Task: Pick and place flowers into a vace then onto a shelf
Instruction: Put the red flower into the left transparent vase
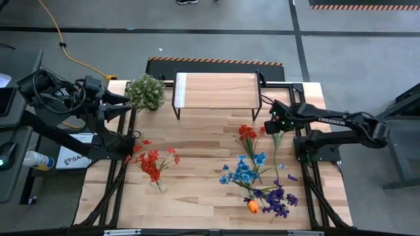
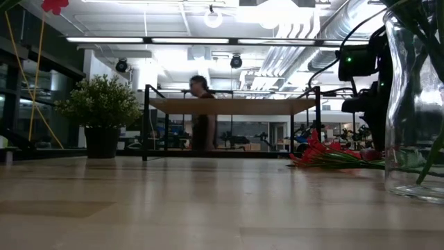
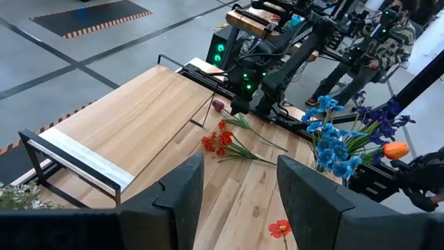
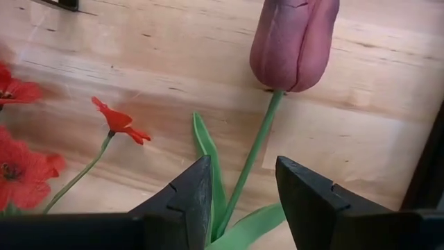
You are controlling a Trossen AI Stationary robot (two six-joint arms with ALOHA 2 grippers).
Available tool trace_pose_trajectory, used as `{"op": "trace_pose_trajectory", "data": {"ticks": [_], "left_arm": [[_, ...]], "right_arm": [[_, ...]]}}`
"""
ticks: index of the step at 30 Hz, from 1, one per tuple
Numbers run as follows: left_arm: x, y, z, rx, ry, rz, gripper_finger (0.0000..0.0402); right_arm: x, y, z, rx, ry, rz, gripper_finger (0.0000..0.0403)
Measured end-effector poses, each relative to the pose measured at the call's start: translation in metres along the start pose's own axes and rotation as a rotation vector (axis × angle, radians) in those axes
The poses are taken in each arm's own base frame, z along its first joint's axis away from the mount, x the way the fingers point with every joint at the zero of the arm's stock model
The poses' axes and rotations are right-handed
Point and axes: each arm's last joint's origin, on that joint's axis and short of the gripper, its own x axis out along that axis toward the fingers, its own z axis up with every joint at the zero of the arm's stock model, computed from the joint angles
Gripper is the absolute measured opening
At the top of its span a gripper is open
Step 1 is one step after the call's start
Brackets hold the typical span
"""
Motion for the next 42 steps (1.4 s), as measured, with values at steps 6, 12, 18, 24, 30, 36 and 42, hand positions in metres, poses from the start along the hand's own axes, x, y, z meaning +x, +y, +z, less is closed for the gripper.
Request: {"op": "trace_pose_trajectory", "data": {"ticks": [6, 12, 18, 24, 30, 36, 42], "left_arm": [[0.000, 0.000, 0.000, 0.003, 0.001, 0.001, 0.0216], [0.000, 0.000, 0.000, 0.004, 0.005, -0.001, 0.0216], [0.000, 0.000, -0.001, 0.010, 0.007, 0.001, 0.0216], [0.000, 0.002, -0.001, 0.023, 0.015, 0.007, 0.0216], [-0.001, 0.003, -0.001, 0.019, 0.013, 0.004, 0.0216], [-0.002, 0.006, 0.000, 0.011, 0.010, -0.001, 0.0216], [-0.003, 0.008, 0.000, 0.014, 0.009, -0.004, 0.0216]], "right_arm": [[0.011, 0.006, 0.004, -0.017, 0.026, -0.011, 0.0149], [0.017, 0.008, 0.007, -0.020, 0.028, -0.026, 0.0149], [0.018, 0.006, 0.010, -0.002, 0.011, -0.047, 0.0149], [0.018, 0.003, 0.013, 0.016, 0.012, -0.052, 0.0149], [0.018, -0.001, 0.015, 0.028, 0.021, -0.063, 0.0144], [0.018, -0.004, 0.017, 0.043, 0.021, -0.068, 0.0140], [0.019, -0.004, 0.018, 0.043, 0.021, -0.065, 0.0141]]}}
